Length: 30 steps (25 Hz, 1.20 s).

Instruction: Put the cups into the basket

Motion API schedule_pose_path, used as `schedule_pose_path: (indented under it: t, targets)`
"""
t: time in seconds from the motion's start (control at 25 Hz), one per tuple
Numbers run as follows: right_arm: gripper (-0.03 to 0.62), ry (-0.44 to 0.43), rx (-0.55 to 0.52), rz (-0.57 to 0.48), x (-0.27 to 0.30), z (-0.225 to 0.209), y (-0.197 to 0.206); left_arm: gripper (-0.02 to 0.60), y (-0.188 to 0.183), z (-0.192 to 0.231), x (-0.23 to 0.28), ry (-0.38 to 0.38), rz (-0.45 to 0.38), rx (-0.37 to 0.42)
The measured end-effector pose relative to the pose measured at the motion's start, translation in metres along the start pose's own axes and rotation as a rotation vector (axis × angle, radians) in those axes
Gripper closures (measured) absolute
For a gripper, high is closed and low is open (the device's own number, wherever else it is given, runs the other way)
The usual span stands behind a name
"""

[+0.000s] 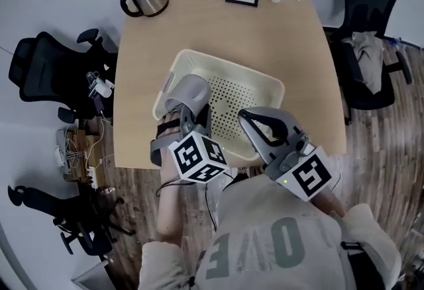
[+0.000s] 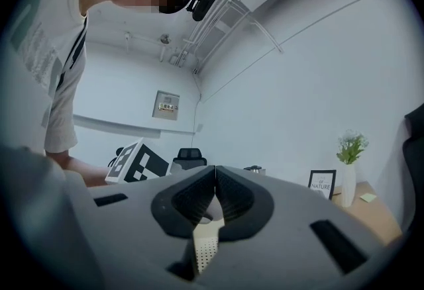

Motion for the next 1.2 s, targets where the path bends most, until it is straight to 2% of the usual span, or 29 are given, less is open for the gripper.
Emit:
schedule_pose_path:
  t: [0.28,0.48,0.68,0.76,0.92,1.2]
  targets:
    - [0.595,0.029,0.006,-0.006,-0.003,-0.009,0.009,0.517,0.002,-0.02,0.041,0.2,0.144,0.081]
    - [0.595,0.033,0.023,0.024,-0.008,-0.021,0.008,0.517,0.004,-0.035,0.069,0.297,0.272,0.169]
    - [0.595,0.055,0.024,0.029,-0.014,-0.03,0.01,0.517,0.01,-0.056,0.098,0.43,0.333,0.299]
    - [0.595,0.066,0.027,0.024,-0.015,-0.033,0.011,0.517,0.015,-0.062,0.109,0.465,0.367,0.351]
    - [0.595,0.081,0.038,0.043,-0.017,-0.04,0.016,0.517,0.02,-0.072,0.124,0.523,0.401,0.394]
    - [0.595,0.111,0.042,0.059,-0.02,-0.054,0.024,0.517,0.023,-0.085,0.146,0.58,0.445,0.506]
Point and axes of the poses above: the fingertips, and each gripper's own axes: x forward along the fingers, z to its left, y out of its underside, the point moved 8 cm from there along -x, backward along the fingers, and after that the axes turned 1 degree about -z, right-handed, at the moved point
